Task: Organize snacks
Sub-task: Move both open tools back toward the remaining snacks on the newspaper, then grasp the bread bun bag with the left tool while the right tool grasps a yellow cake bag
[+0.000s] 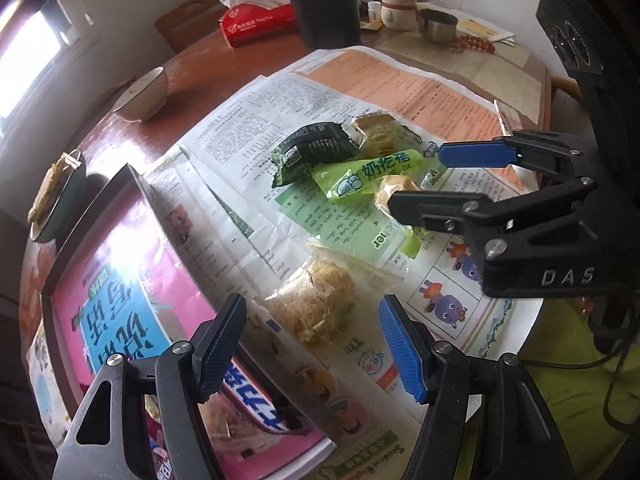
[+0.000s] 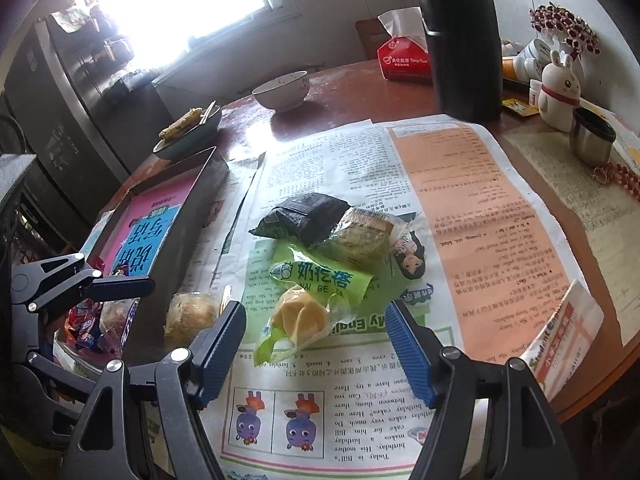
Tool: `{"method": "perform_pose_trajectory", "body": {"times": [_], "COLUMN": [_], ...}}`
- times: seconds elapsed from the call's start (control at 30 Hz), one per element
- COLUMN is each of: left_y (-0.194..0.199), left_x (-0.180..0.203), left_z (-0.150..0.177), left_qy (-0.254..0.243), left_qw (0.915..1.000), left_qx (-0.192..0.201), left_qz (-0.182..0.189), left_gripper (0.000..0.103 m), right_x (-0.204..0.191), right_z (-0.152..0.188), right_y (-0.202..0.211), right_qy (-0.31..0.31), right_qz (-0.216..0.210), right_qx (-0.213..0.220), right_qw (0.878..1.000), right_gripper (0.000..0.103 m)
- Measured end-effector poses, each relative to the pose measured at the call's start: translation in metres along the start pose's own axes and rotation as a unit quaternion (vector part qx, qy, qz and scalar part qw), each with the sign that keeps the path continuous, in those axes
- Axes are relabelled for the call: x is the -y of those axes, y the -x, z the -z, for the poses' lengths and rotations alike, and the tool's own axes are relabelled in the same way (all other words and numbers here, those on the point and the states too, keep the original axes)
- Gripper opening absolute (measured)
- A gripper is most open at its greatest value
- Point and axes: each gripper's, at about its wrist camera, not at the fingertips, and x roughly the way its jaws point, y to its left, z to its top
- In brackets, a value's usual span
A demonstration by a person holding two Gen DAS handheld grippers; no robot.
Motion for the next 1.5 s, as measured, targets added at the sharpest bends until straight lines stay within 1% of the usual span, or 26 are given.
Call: {"method": "perform_pose_trajectory", "body": {"times": [0.27, 0.33, 0.4, 0.43, 0.6, 0.67, 0.7, 0.73, 0.77, 0.8, 0.87, 0.9, 1.0, 1.03, 1.13, 1.23, 1.37, 1.5], "left_y": [-0.011, -0.013, -0.015, -0.016, -0.024, -0.026, -0.027, -0.028, -0.028, -0.028, -0.028, -0.027, -0.027, -0.027, -0.027, -0.024, -0.015, -0.006], "left_x": [0.002, 0.003, 0.003, 0.002, 0.003, 0.003, 0.002, 0.002, 0.002, 0.003, 0.003, 0.002, 0.001, 0.001, -0.002, -0.005, -0.012, -0.017], "left_z": [-0.004, -0.005, -0.006, -0.007, -0.011, -0.011, -0.010, -0.010, -0.010, -0.009, -0.010, -0.010, -0.010, -0.011, -0.011, -0.011, -0.010, -0.009], "left_qy": [-0.014, -0.016, -0.016, -0.013, -0.003, 0.001, 0.003, 0.006, 0.007, 0.007, 0.009, 0.011, 0.018, 0.022, 0.035, 0.054, 0.080, 0.099], "left_qw": [0.9998, 0.9998, 0.9997, 0.9997, 0.9996, 0.9995, 0.9995, 0.9994, 0.9995, 0.9995, 0.9995, 0.9994, 0.9991, 0.9990, 0.9983, 0.9970, 0.9945, 0.9924], "left_qx": [-0.009, -0.010, -0.011, -0.011, -0.015, -0.016, -0.017, -0.018, -0.016, -0.014, -0.011, -0.010, -0.009, -0.008, -0.004, 0.004, 0.020, 0.036], "left_qz": [0.007, 0.009, 0.014, 0.015, 0.023, 0.027, 0.028, 0.030, 0.028, 0.027, 0.027, 0.030, 0.038, 0.038, 0.046, 0.055, 0.064, 0.064], "left_gripper": [0.070, 0.070, 0.070, 0.070, 0.070, 0.070, 0.070, 0.070, 0.070, 0.070, 0.066, 0.062, 0.055, 0.051, 0.046, 0.043, 0.042, 0.041], "right_x": [-0.009, -0.010, -0.011, -0.010, -0.011, -0.013, -0.013, -0.013, -0.013, -0.012, -0.010, -0.010, -0.008, -0.008, -0.006, -0.004, -0.002, 0.000], "right_z": [-0.001, 0.000, 0.001, 0.001, 0.003, 0.004, 0.004, 0.004, 0.004, 0.003, 0.004, 0.004, 0.004, 0.004, 0.002, 0.001, -0.001, -0.002], "right_y": [-0.018, -0.022, -0.023, -0.023, -0.023, -0.023, -0.023, -0.024, -0.024, -0.023, -0.023, -0.023, -0.019, -0.017, -0.012, -0.007, -0.001, 0.004], "right_qy": [0.021, 0.031, 0.041, 0.043, 0.067, 0.074, 0.077, 0.079, 0.079, 0.076, 0.073, 0.071, 0.067, 0.066, 0.063, 0.058, 0.054, 0.050], "right_qz": [0.000, 0.007, 0.010, 0.012, 0.013, 0.008, 0.006, 0.006, 0.003, -0.003, -0.007, -0.009, -0.015, -0.016, -0.019, -0.023, -0.026, -0.030], "right_qx": [-0.010, -0.010, -0.004, -0.003, 0.002, 0.002, 0.003, 0.003, 0.003, 0.003, 0.003, 0.004, 0.007, 0.010, 0.019, 0.025, 0.035, 0.043], "right_qw": [1.000, 0.999, 0.999, 0.999, 0.998, 0.997, 0.997, 0.997, 0.997, 0.997, 0.997, 0.997, 0.998, 0.998, 0.998, 0.998, 0.998, 0.997], "right_gripper": [0.071, 0.065, 0.061, 0.055, 0.052, 0.048, 0.044, 0.037, 0.037, 0.033, 0.032, 0.032, 0.032, 0.032, 0.032, 0.032, 0.032, 0.032]}}
